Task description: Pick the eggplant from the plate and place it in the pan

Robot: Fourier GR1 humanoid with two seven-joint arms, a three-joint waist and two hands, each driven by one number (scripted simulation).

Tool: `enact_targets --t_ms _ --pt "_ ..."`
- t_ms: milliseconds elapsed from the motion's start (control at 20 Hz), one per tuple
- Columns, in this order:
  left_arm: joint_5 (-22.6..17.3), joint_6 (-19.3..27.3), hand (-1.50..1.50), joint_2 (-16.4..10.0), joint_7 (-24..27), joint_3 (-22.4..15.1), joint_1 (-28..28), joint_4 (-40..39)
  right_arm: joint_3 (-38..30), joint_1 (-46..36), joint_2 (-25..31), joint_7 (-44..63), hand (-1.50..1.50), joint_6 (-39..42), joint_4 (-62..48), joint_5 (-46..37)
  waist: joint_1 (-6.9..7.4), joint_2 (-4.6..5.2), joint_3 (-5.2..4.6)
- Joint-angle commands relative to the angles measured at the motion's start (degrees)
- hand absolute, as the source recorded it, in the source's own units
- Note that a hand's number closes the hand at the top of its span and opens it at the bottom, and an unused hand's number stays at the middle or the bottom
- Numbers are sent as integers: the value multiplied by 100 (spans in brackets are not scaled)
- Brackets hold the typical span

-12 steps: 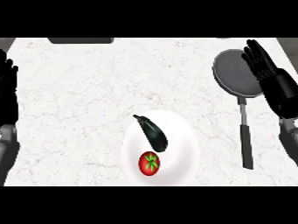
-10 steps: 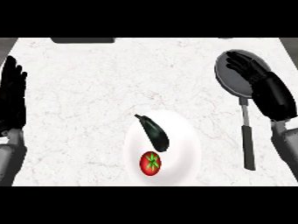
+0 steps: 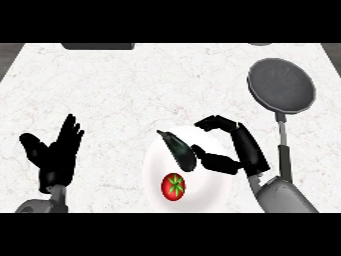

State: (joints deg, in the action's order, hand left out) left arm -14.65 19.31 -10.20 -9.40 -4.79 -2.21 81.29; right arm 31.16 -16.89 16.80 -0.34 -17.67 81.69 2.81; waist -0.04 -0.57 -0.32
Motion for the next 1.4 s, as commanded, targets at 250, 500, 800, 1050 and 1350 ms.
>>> enact_targets --t_ms 250,500,800,1050,1350 --pt "-234 -355 0 109 217 -27 556 104 1679 930 -478 1627 -150 -2281 779 -3218 -73 3 13" --pt "-140 -432 0 298 509 -136 632 -87 1261 -209 -940 3779 -150 -1316 700 -4295 -4 34 19" --pt "-57 -279 0 213 133 -178 635 354 638 -1563 -1424 4927 -150 317 -46 -4158 84 55 29" --pt "-112 -380 0 285 263 -139 388 97 747 -2273 -1352 5613 -150 2236 -882 -3542 173 91 15" --pt "-242 -502 0 233 231 91 215 -192 277 -3139 -1592 5486 -150 3294 -1995 -3204 86 81 27"
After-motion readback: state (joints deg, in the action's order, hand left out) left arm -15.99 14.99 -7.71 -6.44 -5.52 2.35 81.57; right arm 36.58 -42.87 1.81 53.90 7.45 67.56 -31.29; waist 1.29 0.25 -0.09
